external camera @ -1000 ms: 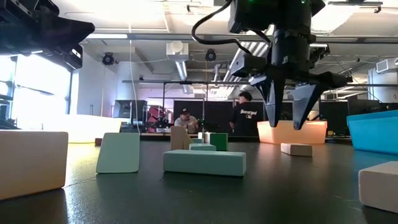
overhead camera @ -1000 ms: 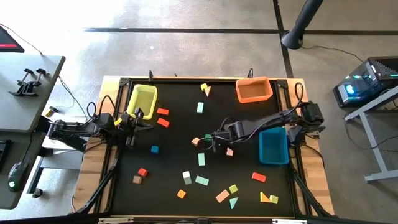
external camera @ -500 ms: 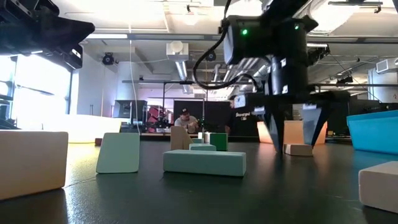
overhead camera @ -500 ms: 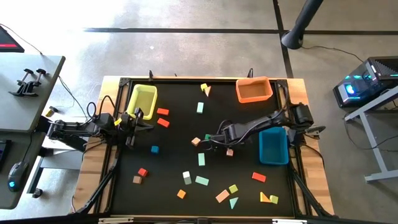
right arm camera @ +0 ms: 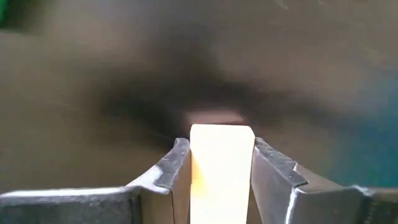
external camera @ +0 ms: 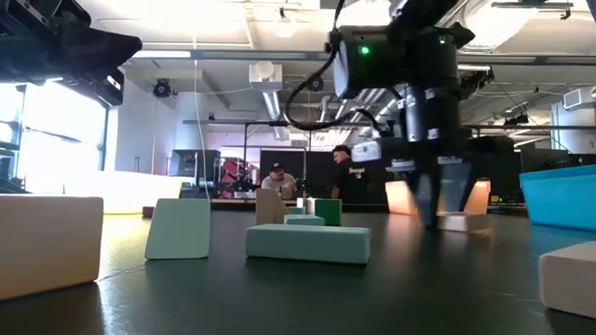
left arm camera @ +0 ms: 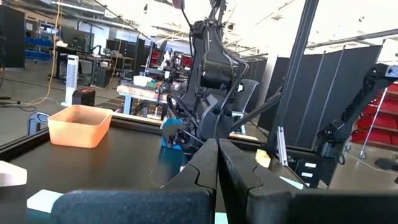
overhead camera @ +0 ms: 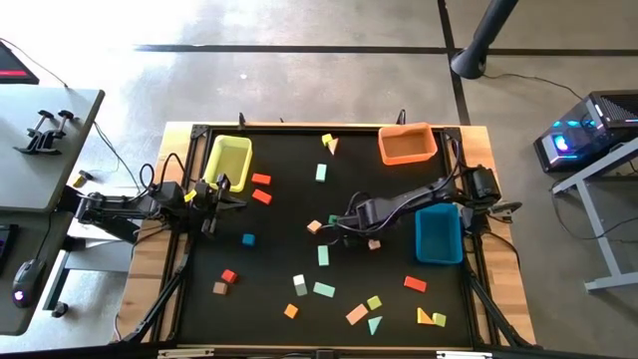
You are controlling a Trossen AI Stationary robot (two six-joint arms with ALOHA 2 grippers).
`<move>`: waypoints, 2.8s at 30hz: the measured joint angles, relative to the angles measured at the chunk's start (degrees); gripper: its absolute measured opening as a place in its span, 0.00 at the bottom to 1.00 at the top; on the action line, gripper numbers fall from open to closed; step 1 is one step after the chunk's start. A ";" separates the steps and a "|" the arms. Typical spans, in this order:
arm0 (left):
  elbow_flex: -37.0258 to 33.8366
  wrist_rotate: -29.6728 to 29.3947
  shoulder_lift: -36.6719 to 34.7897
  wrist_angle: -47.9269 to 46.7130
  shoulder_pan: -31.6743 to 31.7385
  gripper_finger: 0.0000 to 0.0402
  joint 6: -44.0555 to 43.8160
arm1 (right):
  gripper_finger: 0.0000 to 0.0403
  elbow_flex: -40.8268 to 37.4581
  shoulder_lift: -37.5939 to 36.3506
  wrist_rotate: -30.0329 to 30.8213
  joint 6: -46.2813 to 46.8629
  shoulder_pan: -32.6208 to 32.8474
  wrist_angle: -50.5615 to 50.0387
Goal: Sort blocks by size
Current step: Put the pink rectangle block into the blue bin, then put the blue square block into the yellow bin
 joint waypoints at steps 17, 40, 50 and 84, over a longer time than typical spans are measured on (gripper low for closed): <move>0.00 0.00 0.01 0.12 0.00 0.00 -0.01 | 0.31 -12.13 -38.66 6.42 11.59 5.47 -25.92; 0.00 0.02 0.05 0.48 0.00 0.00 -23.80 | 0.48 -26.98 -50.47 0.54 24.03 4.16 -23.08; 0.00 -2.86 0.05 1.42 0.02 0.00 -34.50 | 0.49 -19.63 -50.97 2.93 19.51 4.33 -25.75; 23.25 -5.27 29.68 -20.12 -0.02 0.00 -12.84 | 0.50 -16.21 -47.81 25.98 14.01 4.20 -2.97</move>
